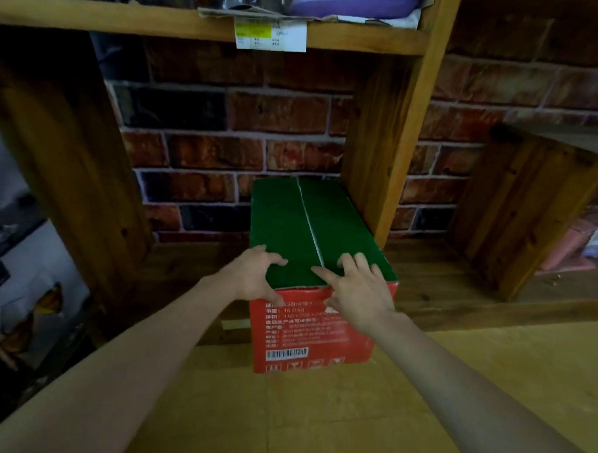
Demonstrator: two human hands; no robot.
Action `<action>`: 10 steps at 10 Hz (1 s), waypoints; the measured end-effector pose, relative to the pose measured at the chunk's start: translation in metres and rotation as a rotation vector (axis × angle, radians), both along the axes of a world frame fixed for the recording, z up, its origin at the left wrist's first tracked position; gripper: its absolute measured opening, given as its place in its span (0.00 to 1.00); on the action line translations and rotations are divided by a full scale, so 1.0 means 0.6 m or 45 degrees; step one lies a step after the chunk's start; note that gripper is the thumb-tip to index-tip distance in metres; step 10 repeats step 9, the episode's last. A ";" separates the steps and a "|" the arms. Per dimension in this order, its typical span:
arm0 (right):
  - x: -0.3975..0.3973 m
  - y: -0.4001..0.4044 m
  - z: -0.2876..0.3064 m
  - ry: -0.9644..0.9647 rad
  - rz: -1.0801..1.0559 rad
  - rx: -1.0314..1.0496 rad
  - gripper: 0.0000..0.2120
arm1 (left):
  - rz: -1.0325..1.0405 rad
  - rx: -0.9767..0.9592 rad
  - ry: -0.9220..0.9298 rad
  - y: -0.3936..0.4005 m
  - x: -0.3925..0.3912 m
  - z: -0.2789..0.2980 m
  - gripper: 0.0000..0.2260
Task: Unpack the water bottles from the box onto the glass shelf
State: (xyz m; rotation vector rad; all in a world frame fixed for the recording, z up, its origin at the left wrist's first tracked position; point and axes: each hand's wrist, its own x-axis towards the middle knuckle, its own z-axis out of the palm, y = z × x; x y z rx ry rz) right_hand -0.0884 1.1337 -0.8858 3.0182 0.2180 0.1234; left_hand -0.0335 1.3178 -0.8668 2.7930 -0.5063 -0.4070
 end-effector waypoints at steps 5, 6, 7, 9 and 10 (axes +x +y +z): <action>0.056 0.031 -0.017 0.047 -0.154 0.280 0.38 | 0.171 -0.009 -0.212 -0.012 0.035 -0.011 0.34; 0.045 0.028 -0.005 0.097 -0.139 0.285 0.41 | 0.144 0.132 -0.280 -0.016 0.024 -0.016 0.34; 0.034 0.023 0.008 0.151 -0.103 0.284 0.42 | 0.153 0.206 -0.282 -0.026 0.007 -0.020 0.32; -0.001 0.021 0.039 0.123 -0.067 0.287 0.40 | 0.139 0.082 -0.403 -0.043 -0.036 0.005 0.16; -0.001 0.021 0.039 0.123 -0.067 0.287 0.40 | 0.139 0.082 -0.403 -0.043 -0.036 0.005 0.16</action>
